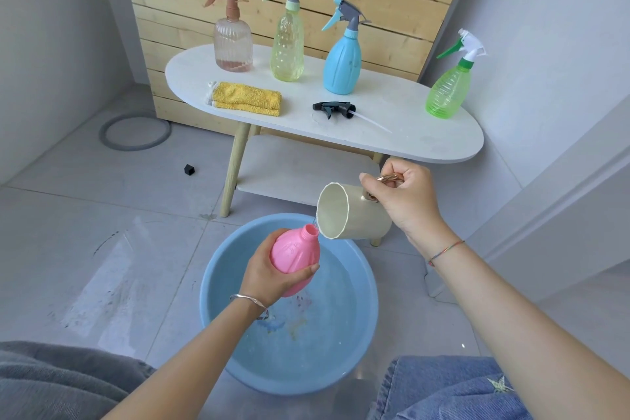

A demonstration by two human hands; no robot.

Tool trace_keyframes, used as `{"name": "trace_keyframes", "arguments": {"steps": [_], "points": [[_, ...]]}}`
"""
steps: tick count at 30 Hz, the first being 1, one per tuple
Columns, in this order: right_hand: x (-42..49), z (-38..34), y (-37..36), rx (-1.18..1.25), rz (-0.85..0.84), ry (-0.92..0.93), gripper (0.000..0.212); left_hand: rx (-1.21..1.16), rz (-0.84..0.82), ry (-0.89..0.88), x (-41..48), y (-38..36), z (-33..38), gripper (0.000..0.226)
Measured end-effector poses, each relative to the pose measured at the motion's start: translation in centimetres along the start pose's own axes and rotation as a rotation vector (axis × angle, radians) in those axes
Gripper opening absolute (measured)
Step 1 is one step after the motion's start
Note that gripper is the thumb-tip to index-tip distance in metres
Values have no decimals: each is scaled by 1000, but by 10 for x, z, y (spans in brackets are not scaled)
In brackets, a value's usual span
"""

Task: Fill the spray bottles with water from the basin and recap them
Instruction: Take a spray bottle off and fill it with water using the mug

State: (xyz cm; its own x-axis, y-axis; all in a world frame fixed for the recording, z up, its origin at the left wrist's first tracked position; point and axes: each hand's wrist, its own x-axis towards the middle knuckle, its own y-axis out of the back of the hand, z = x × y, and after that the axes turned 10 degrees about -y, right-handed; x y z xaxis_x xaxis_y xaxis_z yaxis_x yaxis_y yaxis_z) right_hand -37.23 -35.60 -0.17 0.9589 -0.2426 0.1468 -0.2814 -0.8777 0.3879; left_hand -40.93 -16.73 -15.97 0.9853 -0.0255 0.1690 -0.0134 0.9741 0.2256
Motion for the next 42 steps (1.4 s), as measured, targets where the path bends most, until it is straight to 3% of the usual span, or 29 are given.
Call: {"name": "trace_keyframes", "arguments": {"steps": [20,26,42], "points": [[0,-2,-7,-80,-58,175,47,3,-7,27,-2,0,2,81],[-1,-4,-8,-97,-62,223,46,12,1,24,-1,0,1,67],[-5,-10,-13,-152,-80,393,37,35,-3,33,-4,-1,1,66]]}}
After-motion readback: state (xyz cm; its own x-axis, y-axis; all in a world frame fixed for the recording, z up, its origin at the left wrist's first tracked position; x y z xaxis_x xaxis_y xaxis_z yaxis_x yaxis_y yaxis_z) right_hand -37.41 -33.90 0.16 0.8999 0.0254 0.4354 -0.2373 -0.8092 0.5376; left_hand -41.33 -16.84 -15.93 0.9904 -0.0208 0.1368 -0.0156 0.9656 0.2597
